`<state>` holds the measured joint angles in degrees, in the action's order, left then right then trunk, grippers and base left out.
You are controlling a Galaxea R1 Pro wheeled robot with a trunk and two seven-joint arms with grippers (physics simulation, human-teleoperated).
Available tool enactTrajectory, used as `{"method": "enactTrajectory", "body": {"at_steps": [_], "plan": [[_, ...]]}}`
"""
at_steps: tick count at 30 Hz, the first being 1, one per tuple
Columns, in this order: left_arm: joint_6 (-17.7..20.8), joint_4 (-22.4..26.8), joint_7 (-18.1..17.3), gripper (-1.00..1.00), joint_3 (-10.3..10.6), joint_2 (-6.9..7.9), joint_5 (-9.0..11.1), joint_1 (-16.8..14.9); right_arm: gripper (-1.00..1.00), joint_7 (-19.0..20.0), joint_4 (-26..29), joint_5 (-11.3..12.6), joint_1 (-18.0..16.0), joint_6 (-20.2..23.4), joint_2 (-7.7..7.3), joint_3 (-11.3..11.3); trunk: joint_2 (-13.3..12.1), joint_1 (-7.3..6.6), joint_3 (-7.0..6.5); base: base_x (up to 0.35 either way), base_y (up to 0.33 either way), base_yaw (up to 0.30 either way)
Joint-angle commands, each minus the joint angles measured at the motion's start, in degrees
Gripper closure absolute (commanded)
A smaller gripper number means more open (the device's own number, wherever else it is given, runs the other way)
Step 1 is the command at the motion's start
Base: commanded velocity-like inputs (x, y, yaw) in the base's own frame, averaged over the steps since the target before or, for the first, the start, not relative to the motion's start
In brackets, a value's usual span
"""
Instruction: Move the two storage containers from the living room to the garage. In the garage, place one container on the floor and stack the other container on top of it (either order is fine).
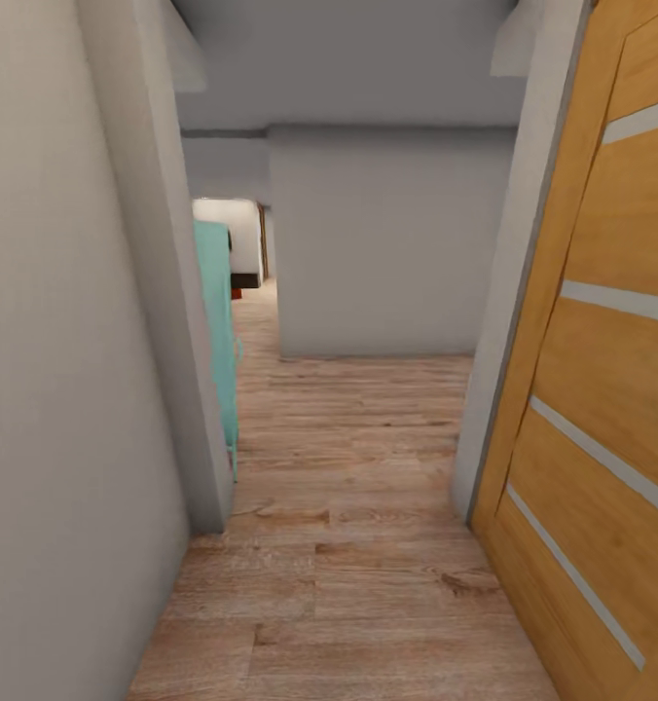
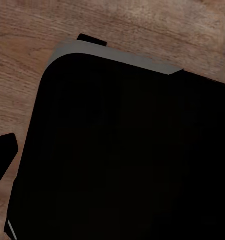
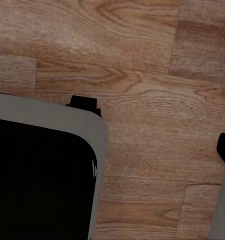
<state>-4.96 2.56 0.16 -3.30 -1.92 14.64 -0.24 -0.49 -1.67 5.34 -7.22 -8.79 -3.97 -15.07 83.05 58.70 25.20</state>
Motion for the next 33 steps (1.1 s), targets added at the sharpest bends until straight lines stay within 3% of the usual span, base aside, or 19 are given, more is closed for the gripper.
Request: {"method": "enactTrajectory", "body": {"at_steps": [1, 16, 25, 33], "plan": [[-0.1, 0.0, 0.0, -1.0, -0.3, -0.02, 0.1, 0.0, -1.0, 0.0, -0.2, 0.6, -0.1, -0.4, 0.02, -0.5, 0.0, 0.03, 0.06, 0.322, 0.0, 0.0], [0.5, 0.0, -0.1, -1.0, -0.3, -0.06, -0.2, 0.0, -1.0, 0.0, -0.2, 0.7, -0.1, -0.4, 0.15, -0.4, 0.0, 0.03, 0.06, 0.322, 0.0, 0.0], [2.0, 0.0, -0.1, -1.0, -0.1, 0.02, -0.5, 0.0, -1.0, 0.0, -0.2, 0.7, -0.1, -0.5, 0.54, 3.1, 0.0, 0.03, 0.06, 0.322, 0.0, 0.0], [2.4, 0.0, -0.1, -1.0, -0.2, 0.27, -0.2, 0.0, -1.0, 0.0, -0.2, 0.6, -0.1, -0.4, 1.45, 3.3, 0.0, 0.03, 0.06, 0.322, 0.0, 0.0]]}}
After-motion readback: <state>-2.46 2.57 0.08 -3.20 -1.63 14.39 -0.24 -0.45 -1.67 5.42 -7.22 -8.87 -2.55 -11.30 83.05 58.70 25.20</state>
